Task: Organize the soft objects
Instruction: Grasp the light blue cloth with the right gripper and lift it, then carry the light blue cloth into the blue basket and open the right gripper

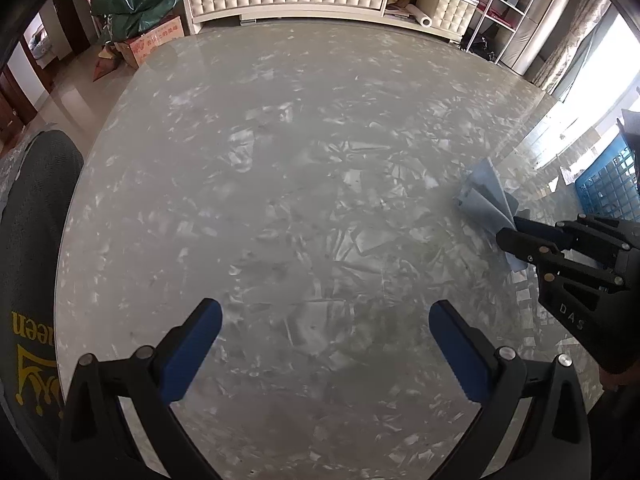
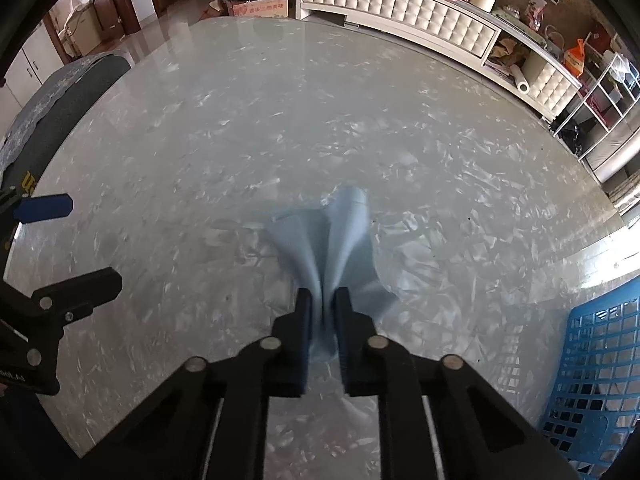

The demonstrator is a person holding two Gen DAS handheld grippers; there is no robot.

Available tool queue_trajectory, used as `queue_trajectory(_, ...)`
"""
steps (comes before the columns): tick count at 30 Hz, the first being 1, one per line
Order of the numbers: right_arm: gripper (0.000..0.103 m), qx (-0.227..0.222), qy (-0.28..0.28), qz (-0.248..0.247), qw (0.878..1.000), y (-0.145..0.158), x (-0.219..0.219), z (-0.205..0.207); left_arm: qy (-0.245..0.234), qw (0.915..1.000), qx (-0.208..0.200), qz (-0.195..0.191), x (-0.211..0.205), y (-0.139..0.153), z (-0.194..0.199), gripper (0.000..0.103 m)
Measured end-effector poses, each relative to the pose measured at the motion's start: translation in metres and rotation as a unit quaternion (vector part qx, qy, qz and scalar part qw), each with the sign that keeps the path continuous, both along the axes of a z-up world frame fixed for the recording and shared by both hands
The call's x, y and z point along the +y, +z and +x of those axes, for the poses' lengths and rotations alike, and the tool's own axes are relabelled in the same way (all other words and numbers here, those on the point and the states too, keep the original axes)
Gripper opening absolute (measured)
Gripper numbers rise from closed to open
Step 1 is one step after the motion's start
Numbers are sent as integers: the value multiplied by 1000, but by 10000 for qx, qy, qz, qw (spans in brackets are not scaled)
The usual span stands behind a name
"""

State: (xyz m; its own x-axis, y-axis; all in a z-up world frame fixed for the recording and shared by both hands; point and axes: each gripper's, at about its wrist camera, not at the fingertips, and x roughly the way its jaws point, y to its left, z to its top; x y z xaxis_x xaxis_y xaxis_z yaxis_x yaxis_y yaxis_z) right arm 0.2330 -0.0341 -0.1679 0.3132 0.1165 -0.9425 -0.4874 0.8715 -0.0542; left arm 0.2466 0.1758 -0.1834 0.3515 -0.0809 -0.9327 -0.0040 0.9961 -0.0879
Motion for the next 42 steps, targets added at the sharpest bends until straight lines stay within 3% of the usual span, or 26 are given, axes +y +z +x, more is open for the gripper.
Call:
queue_trajectory(7,8,79,-102,112,9999,11,-10,-14,-3,10000,-45,-82,0,4,-3,103)
queue_trajectory(14,8,-98,-91,343,9993,50,-22,-39,-152,9997,-200,35,-16,22,-14,103)
queue_trajectory(29,8,-666,-324,608,9954,130,-87,-96,-526,9938,-974,30,-78,110,-63,103)
queue_trajectory(42,8,-1177,-509,825,9883,179,-150,-126,-983,9798,-1665,518,-158,185,-111,103)
